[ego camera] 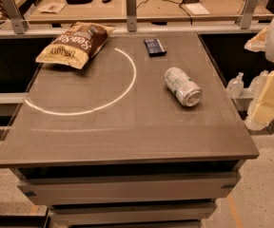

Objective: Place 7up can upright

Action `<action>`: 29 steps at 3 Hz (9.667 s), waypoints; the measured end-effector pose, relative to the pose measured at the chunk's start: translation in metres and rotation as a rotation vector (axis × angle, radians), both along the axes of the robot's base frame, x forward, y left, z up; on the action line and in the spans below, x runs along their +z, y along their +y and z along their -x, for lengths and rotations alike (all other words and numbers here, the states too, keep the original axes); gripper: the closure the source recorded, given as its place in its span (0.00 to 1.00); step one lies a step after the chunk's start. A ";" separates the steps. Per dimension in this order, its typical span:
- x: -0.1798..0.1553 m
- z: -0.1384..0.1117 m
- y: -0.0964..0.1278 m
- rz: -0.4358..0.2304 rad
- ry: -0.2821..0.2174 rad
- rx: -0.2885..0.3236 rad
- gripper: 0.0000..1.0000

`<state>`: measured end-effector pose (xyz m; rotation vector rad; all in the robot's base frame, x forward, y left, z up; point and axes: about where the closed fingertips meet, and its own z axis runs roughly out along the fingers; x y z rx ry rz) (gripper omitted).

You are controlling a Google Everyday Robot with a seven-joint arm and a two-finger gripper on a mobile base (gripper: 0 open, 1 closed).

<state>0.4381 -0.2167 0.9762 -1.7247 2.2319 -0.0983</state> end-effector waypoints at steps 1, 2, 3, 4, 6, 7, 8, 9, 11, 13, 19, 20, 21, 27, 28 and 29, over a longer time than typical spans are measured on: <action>0.000 0.000 0.000 0.000 0.000 0.000 0.00; 0.002 -0.011 0.006 -0.043 0.037 -0.028 0.00; -0.004 -0.031 0.013 -0.060 0.109 -0.092 0.00; -0.015 -0.048 0.012 -0.044 0.164 -0.233 0.00; -0.044 -0.060 0.002 -0.181 0.224 -0.582 0.00; -0.046 -0.067 0.003 -0.263 0.225 -0.659 0.00; -0.044 -0.075 0.007 -0.328 0.194 -0.711 0.00; -0.041 -0.085 0.014 -0.396 0.119 -0.716 0.00; -0.043 -0.092 0.023 -0.401 0.140 -0.731 0.00; -0.067 -0.113 0.061 -0.336 0.157 -0.771 0.00; -0.160 -0.135 0.097 -0.176 0.267 -0.619 0.41; -0.155 -0.135 0.097 -0.177 0.268 -0.616 0.64; -0.147 -0.135 0.097 -0.177 0.268 -0.616 0.88; -0.003 -0.131 0.095 -0.799 0.058 -0.107 1.00; 0.000 -0.128 0.105 -0.878 0.049 0.001 1.00; -0.003 -0.125 0.120 -1.026 0.134 0.106 1.00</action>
Offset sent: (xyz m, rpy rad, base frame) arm 0.0254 0.0128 0.0023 0.1134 0.1278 -0.0755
